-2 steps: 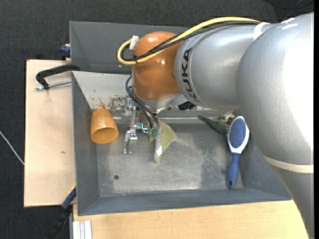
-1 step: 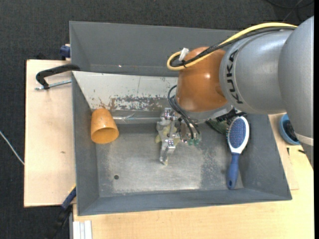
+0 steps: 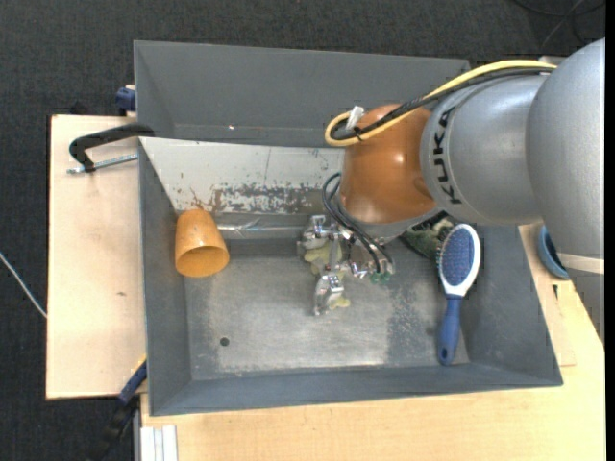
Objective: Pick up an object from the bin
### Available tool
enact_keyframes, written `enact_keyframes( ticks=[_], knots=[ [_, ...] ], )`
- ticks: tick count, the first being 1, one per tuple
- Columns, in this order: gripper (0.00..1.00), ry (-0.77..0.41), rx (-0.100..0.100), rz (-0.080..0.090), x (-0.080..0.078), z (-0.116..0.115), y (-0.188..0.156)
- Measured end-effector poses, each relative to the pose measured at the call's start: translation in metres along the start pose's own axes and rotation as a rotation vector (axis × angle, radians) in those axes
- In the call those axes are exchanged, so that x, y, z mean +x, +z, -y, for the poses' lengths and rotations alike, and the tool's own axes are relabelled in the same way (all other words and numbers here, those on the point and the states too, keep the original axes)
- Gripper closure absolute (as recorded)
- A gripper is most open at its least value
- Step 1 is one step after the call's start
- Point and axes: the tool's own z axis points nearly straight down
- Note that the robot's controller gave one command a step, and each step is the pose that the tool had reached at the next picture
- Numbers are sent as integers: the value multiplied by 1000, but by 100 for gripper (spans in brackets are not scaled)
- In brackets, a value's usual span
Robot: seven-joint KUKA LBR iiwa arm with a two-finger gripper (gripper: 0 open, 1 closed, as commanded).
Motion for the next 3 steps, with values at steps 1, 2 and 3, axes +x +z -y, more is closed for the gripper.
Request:
enact_keyframes(
  ticks=[1,2,3],
  knots=[
    [100,2,2,-4,1,1,-1],
    [100,-100,4,9,1,-14,-134],
    [100,68,5,-8,20,22,-73]
  ],
)
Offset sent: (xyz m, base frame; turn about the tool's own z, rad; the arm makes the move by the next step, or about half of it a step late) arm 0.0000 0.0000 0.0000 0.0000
